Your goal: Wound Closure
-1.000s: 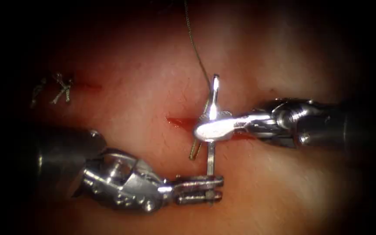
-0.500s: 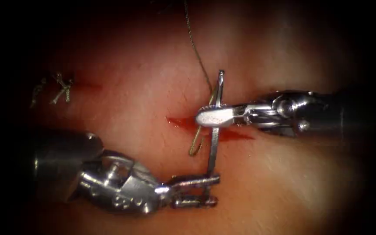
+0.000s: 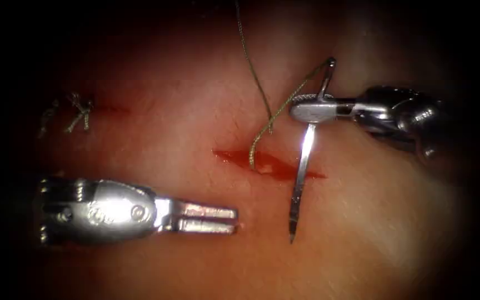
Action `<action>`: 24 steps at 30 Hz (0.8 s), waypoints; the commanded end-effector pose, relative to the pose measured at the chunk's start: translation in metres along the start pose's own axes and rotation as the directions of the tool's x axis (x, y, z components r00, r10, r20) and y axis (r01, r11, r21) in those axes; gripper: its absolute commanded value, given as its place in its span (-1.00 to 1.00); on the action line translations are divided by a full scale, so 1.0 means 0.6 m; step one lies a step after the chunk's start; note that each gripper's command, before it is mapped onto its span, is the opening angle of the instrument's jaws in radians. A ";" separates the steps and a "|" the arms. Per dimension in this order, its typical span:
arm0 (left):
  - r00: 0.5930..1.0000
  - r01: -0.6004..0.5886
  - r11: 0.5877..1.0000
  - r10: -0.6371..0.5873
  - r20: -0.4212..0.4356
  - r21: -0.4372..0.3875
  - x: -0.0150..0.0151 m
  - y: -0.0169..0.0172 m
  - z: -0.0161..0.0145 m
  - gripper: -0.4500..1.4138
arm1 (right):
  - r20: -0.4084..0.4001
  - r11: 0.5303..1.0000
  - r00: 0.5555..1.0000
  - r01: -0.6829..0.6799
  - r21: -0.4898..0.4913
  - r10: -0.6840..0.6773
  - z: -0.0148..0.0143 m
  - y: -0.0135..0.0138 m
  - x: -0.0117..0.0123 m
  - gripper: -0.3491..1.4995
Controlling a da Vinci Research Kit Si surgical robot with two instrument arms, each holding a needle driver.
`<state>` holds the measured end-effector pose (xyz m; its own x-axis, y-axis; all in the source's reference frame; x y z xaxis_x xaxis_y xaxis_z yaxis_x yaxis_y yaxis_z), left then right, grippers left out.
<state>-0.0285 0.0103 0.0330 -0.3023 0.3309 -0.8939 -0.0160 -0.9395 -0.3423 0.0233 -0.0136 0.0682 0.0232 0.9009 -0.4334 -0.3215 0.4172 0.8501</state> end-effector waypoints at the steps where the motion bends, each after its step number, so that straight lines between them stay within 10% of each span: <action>1: 1.000 0.015 1.000 -0.015 0.012 -0.008 -0.0019 -0.0007 0.0018 -0.89 | -0.009 0.999 0.999 0.039 -0.017 -0.039 0.0017 0.0008 0.0001 -1.00; 24: 0.967 0.135 0.983 -0.104 0.231 -0.124 -0.0152 -0.0157 0.0110 -1.00 | -0.011 0.962 0.964 0.264 -0.077 -0.265 0.0014 0.0007 0.0010 -1.00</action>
<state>-0.0314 0.0154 0.0461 -0.5217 0.3940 -0.7567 0.0755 -0.8622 -0.5010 0.0232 -0.0129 0.0680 0.1000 0.7546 -0.6486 -0.3774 0.6319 0.6770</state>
